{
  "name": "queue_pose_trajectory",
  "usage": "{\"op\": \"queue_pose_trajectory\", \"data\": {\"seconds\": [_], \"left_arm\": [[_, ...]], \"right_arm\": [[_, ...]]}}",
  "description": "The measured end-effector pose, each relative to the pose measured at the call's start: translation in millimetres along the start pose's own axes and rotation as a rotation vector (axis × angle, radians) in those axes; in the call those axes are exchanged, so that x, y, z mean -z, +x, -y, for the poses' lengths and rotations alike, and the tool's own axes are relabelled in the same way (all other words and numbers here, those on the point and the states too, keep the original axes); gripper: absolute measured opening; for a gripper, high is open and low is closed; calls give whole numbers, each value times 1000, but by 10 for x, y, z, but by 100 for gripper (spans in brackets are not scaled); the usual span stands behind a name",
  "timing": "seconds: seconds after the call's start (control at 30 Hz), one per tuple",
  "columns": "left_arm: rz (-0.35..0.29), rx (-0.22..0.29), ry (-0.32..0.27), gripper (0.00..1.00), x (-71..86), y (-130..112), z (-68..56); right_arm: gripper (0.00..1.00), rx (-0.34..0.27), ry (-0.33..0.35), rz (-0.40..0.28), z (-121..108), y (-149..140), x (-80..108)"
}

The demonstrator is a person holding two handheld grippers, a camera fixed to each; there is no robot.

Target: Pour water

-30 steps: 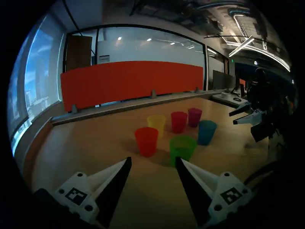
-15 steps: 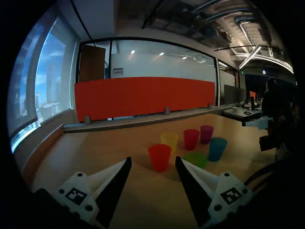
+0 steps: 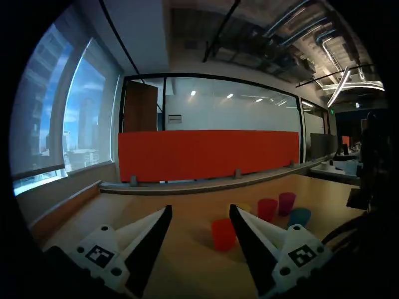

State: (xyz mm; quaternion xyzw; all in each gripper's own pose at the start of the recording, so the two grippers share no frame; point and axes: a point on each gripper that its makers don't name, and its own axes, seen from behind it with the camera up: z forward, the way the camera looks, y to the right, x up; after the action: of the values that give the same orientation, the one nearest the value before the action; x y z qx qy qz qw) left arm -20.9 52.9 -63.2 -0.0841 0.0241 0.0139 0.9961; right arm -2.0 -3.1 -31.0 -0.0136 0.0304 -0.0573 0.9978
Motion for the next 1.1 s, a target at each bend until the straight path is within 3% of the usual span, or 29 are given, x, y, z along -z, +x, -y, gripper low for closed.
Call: {"op": "queue_pose_trajectory", "data": {"seconds": [0.3,0.7,1.1], "left_arm": [[-25,-2,66,84,-122,9,97],[-52,21,100,85,-285,55,94],[-61,15,164,85,-311,-127,215]], "right_arm": [[100,-9,-128,-58,-191,32,-38],[100,-79,-133,-29,-181,-90,-102],[100,-29,-158,8,-260,-102,-100]]}}
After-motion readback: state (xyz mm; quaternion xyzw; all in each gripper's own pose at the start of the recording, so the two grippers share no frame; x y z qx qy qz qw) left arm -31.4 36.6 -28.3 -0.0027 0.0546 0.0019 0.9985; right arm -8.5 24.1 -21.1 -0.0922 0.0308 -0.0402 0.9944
